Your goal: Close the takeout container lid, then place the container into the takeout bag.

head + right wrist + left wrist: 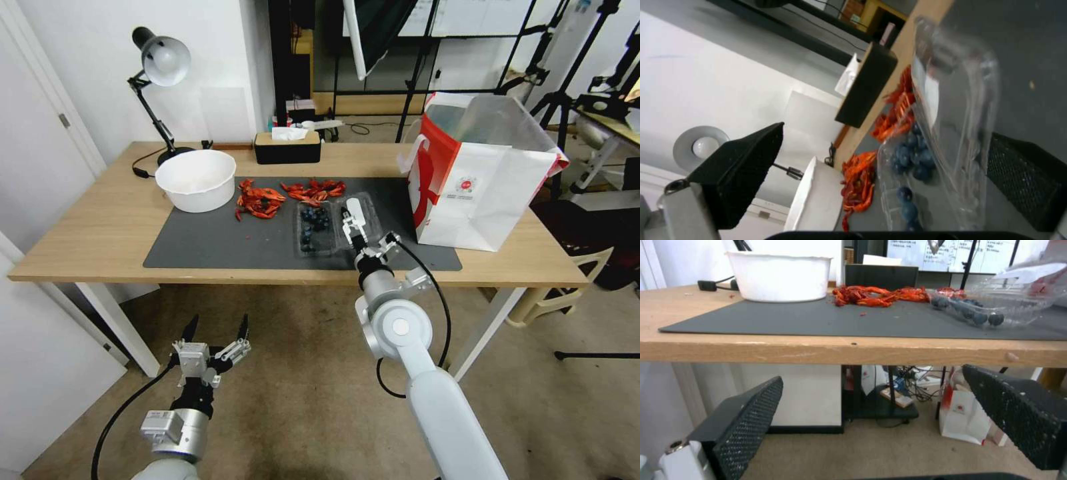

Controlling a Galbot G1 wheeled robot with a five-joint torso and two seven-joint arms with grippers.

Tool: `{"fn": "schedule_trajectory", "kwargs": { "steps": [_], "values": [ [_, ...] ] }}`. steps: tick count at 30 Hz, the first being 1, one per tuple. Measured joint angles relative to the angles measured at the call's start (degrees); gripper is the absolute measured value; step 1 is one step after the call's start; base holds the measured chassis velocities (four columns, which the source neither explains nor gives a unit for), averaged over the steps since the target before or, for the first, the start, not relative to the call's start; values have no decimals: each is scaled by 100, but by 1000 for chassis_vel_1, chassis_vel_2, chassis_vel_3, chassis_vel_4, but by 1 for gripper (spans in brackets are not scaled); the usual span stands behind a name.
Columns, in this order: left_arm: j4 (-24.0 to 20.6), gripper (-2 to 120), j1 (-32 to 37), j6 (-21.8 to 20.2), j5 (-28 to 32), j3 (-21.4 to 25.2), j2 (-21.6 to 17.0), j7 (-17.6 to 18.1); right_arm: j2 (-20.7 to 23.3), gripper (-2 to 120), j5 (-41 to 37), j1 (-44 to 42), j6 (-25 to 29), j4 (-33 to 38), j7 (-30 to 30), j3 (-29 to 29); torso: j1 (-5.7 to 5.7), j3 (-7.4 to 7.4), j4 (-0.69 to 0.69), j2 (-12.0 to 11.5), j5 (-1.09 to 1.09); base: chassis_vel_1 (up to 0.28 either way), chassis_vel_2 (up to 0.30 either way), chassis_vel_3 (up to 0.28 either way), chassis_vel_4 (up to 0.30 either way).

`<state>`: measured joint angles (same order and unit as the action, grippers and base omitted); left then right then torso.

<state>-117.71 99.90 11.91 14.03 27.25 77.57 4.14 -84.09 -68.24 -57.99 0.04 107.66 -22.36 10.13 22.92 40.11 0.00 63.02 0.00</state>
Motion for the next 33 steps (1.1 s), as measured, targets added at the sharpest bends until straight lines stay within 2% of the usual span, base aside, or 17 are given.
{"fn": "schedule_trajectory", "kwargs": {
  "steps": [4,9,12,15,16,17,19,25,26,33],
  "values": [
    [-12,100,27,22,-36,-19,25,6,111,100,627,80,-30,-161,493,-90,0,0,0,0,0,0,0,0,0],
    [-12,100,46,42,-61,-28,42,11,185,100,930,151,-60,-280,877,-147,0,0,0,0,0,0,0,0,0],
    [-12,100,68,60,-87,-44,66,21,359,100,1129,302,-325,-492,1585,-221,0,0,0,0,0,0,0,0,0],
    [-12,100,74,62,-96,-54,75,25,441,100,1102,386,-593,-563,1812,-254,0,0,0,0,1,0,0,0,0],
    [-12,100,78,63,-108,-63,81,28,494,100,1046,449,-882,-602,1906,-273,0,0,0,0,0,0,0,0,0],
    [-12,100,78,63,-108,-63,81,28,494,100,1046,449,-882,-602,1906,-273,0,0,0,0,0,0,0,0,0],
    [-12,100,89,64,-121,-82,91,41,590,100,774,575,-1537,-677,2048,-295,0,0,0,0,0,0,0,0,0],
    [-12,100,100,72,-134,-100,101,49,631,100,394,774,-2040,-885,2110,-323,0,0,1,0,0,0,0,0,0],
    [-12,100,101,74,-133,-101,102,66,631,100,152,897,-2257,-971,2106,-320,0,0,0,0,0,0,0,0,0],
    [-7,100,110,86,-130,-101,100,75,629,100,-183,1162,-2581,-1166,1929,-365,0,0,1,0,0,0,0,0,0]
  ]
}}
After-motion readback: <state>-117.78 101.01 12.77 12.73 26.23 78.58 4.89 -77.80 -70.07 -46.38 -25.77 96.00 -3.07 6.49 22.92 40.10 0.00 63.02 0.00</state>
